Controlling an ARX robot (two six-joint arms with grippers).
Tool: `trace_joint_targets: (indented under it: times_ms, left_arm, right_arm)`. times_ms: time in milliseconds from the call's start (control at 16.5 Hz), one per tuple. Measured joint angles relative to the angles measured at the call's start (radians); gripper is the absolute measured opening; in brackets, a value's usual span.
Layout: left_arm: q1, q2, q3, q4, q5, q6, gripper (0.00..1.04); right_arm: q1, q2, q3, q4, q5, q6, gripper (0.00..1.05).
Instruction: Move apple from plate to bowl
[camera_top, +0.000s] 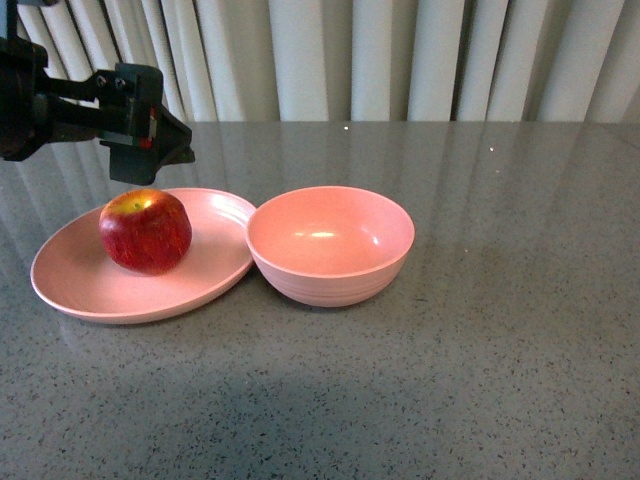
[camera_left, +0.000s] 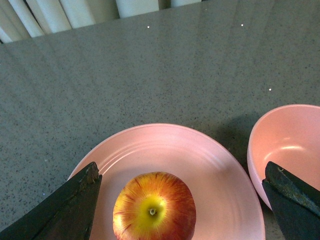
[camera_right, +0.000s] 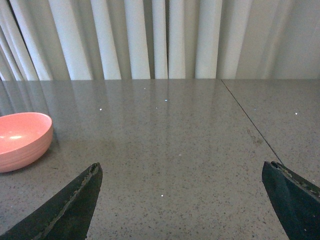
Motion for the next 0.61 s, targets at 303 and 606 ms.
trace_joint_targets:
  times_ms: [303, 606]
  left_arm:
    - [0.027, 0.117, 0.042, -0.008, 0.013, -0.031, 0.98]
    - [0.052, 0.161, 0.06, -0.032, 0.042, -0.063, 0.98]
  right_arm:
    - [0.0, 0.0, 0.0, 0.0, 0.0, 0.0, 0.98]
    - [0.0, 0.0, 0.0, 0.0, 0.0, 0.0, 0.98]
